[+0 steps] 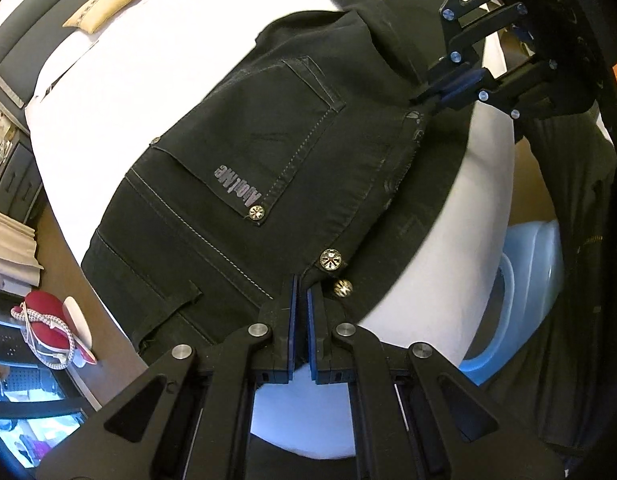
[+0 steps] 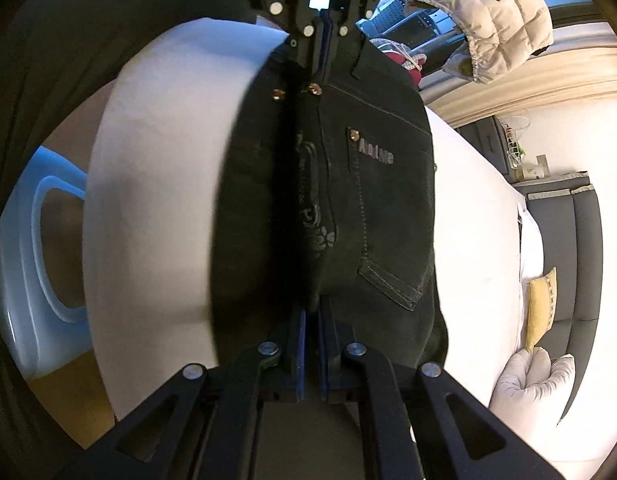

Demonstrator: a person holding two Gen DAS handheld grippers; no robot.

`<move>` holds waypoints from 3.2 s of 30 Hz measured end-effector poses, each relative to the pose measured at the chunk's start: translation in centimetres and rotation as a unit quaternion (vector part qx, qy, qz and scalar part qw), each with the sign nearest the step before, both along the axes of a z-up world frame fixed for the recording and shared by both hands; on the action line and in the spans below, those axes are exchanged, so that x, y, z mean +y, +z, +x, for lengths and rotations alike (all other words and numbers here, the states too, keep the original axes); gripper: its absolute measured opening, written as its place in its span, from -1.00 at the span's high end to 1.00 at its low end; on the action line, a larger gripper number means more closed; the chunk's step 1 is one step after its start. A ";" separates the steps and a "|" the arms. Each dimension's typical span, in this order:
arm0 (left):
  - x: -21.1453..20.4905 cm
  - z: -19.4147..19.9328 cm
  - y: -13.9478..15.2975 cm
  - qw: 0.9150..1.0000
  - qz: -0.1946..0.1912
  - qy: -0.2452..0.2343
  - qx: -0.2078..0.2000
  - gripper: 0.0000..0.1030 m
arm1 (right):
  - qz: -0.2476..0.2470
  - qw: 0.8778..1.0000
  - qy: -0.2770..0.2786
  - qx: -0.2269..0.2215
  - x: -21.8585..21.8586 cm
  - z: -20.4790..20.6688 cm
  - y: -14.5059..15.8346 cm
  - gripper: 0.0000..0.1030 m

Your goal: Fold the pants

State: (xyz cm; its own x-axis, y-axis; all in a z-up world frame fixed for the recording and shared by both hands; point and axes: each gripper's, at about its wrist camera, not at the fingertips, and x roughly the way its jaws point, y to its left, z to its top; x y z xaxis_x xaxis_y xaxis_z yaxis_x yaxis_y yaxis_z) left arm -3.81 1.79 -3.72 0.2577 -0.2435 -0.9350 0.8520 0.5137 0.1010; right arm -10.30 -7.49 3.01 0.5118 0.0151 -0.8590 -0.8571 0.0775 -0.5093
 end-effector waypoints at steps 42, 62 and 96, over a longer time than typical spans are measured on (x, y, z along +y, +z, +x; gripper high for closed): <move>-4.6 3.6 2.1 0.975 -0.163 0.136 0.060 0.71 | 0.094 0.979 -0.175 -0.048 1.0 -0.5 -3.3 0.57; -9.3 5.0 -2.5 0.935 -0.218 0.232 0.159 0.71 | 0.533 0.582 -0.612 0.037 -27.9 5.7 4.7 -0.18; -7.8 4.7 -4.6 0.910 -0.254 0.269 0.188 0.72 | 0.675 0.202 -0.699 0.120 -48.1 19.3 -8.6 0.64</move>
